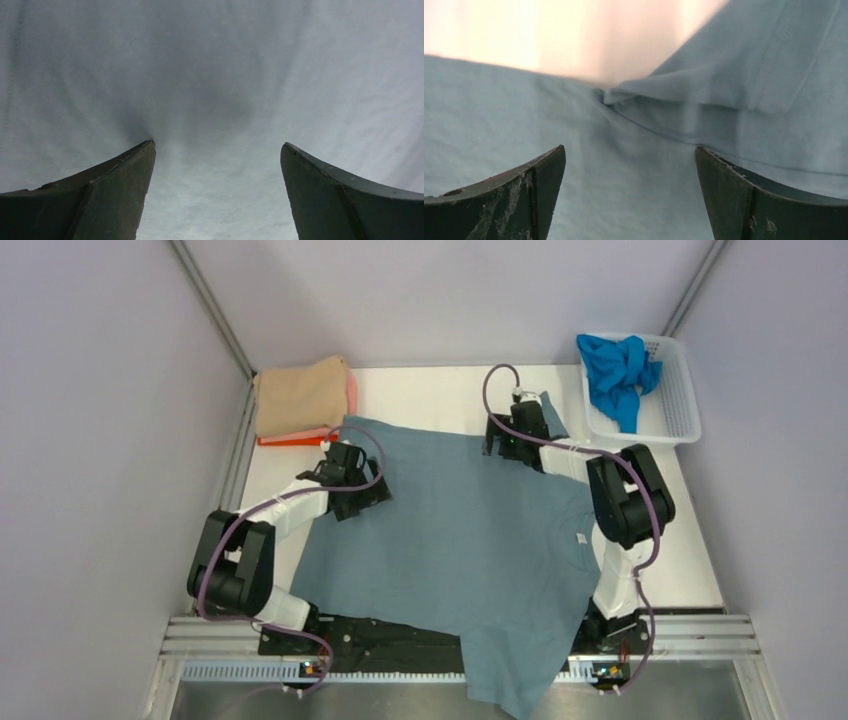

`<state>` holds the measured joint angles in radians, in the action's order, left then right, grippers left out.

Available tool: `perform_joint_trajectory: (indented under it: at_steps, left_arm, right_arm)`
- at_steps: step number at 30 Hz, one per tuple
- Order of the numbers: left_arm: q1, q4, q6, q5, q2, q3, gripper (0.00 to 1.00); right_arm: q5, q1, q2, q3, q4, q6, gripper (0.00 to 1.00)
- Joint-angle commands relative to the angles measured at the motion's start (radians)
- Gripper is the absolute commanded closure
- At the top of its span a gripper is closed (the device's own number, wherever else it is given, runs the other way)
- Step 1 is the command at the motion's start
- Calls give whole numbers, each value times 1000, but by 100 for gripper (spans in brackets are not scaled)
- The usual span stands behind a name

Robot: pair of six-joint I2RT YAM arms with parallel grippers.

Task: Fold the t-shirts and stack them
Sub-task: Flatten out the tshirt

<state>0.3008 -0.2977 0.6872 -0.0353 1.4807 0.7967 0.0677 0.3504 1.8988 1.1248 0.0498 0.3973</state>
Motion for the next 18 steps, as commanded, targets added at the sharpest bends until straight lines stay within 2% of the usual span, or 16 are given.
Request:
perform_joint_trajectory:
  at_steps: [1, 8, 12, 18]
  left_arm:
    - [-3, -13, 18, 129, 20, -16, 1]
    - [-5, -72, 20, 234, 52, -46, 1]
    - [-7, -69, 21, 208, 78, -45, 1]
    - [-6, -76, 19, 198, 83, -40, 1]
  right_arm:
    - [51, -5, 59, 105, 68, 27, 1]
    - [60, -28, 173, 230, 39, 39, 1]
    - [71, -33, 229, 311, 50, 28, 1]
    - [75, -35, 333, 473, 245, -31, 1]
